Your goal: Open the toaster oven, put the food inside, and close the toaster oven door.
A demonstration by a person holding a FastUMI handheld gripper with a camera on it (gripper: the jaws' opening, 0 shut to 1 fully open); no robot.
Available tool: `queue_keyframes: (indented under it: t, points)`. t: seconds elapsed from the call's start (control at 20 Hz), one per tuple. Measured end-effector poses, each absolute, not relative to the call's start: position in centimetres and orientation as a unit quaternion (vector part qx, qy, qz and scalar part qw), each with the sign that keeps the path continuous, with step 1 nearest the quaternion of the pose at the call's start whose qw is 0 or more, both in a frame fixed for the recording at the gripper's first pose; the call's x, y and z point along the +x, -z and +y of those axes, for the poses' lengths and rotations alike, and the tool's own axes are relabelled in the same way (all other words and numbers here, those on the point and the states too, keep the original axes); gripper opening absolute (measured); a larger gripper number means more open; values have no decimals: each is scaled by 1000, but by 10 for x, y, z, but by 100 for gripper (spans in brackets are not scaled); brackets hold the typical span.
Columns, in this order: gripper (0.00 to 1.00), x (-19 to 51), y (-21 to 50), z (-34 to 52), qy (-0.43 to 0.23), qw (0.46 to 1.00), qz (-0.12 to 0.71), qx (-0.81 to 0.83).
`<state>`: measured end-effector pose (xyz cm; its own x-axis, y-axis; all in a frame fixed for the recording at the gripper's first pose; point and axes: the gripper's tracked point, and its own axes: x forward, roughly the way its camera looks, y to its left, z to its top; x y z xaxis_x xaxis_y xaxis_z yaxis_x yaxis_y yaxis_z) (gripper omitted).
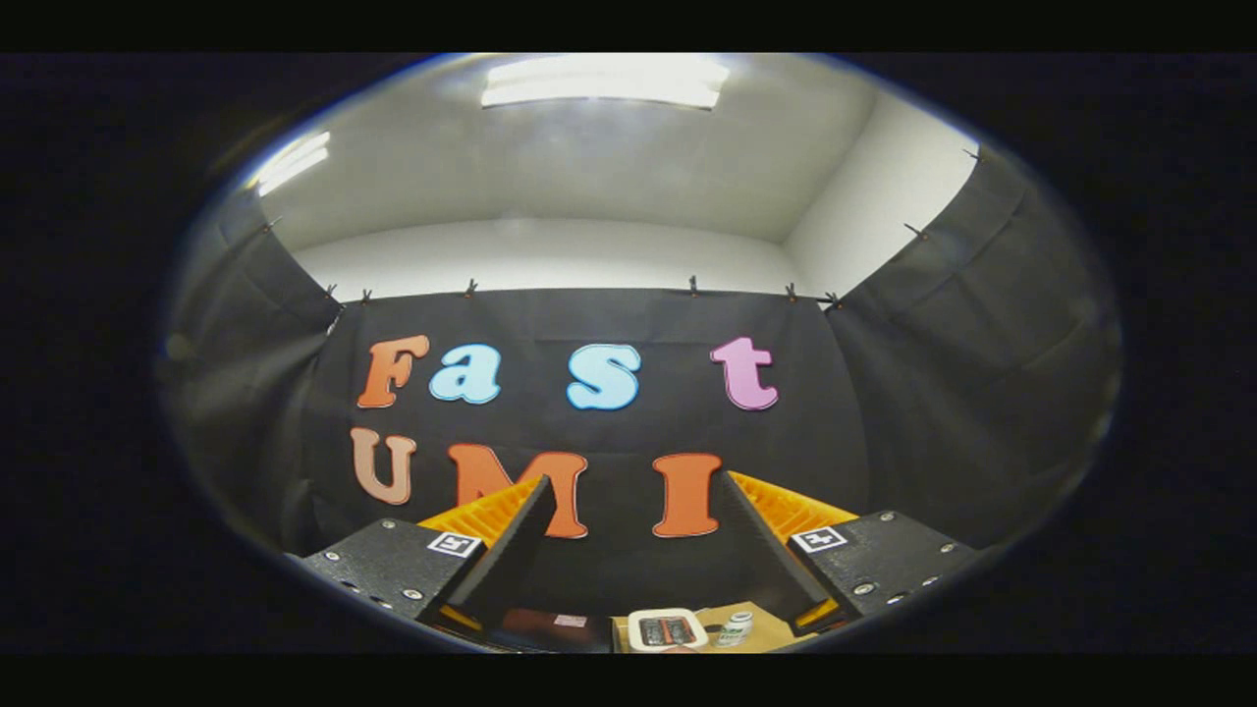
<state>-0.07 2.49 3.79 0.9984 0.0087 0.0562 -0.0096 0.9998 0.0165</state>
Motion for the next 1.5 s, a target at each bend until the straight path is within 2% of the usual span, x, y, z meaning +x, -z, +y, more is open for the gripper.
queue_keyframes:
  t: [0.85,1.25,1.5]
  points:
    - [98,-11,-37,45,-44,999,-9,5]
    - [99,-17,22,77,-75,995,60,22]
    - [99,-23,87,115,-93,987,125,26]
